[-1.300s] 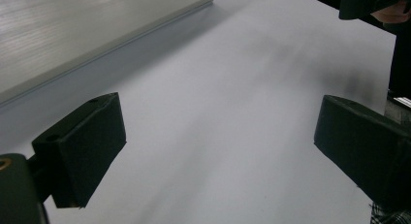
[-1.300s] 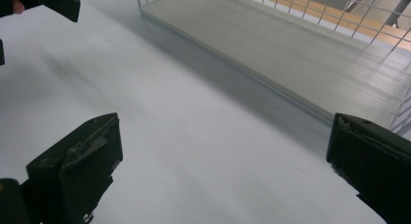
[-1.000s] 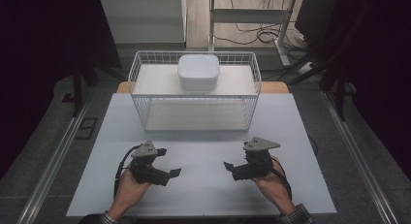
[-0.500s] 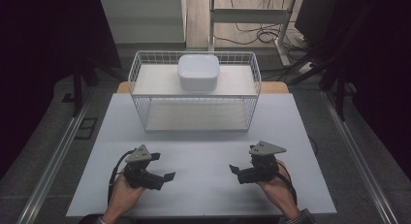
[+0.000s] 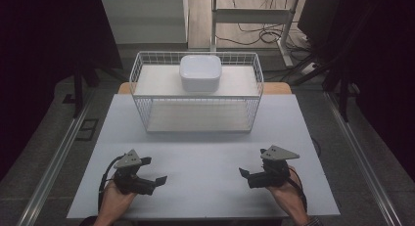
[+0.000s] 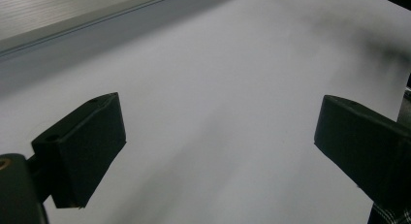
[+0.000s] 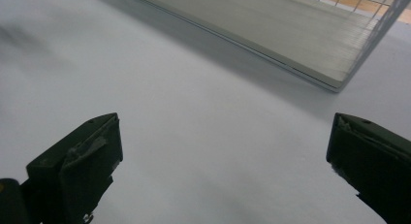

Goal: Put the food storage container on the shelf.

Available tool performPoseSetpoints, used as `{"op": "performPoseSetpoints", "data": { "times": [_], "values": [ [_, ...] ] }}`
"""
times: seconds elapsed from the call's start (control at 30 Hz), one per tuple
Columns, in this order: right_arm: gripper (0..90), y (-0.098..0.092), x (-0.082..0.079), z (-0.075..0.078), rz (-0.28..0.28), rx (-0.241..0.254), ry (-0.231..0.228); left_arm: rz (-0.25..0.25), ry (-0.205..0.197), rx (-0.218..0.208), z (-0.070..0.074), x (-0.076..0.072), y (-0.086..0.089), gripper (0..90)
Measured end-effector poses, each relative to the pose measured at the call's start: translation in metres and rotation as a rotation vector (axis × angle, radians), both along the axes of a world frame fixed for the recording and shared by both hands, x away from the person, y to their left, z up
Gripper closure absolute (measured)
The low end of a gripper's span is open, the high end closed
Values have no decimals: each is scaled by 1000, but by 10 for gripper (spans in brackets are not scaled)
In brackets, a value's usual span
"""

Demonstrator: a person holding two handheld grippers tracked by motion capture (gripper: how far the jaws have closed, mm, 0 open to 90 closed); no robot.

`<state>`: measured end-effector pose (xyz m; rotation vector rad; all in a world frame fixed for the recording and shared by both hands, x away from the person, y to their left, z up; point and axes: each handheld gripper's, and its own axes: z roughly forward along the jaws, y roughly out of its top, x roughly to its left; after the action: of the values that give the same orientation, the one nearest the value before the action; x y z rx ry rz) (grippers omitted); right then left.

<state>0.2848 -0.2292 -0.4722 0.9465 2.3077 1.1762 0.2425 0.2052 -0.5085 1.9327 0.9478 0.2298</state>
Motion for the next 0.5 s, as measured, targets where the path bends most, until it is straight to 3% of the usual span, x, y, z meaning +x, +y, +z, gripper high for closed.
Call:
{"op": "performPoseSetpoints", "data": {
  "times": [0.5],
  "values": [
    [0,-26,-7,-3,-55,1,0,60,4,-6,-4,-15,25,42]
  ]
}}
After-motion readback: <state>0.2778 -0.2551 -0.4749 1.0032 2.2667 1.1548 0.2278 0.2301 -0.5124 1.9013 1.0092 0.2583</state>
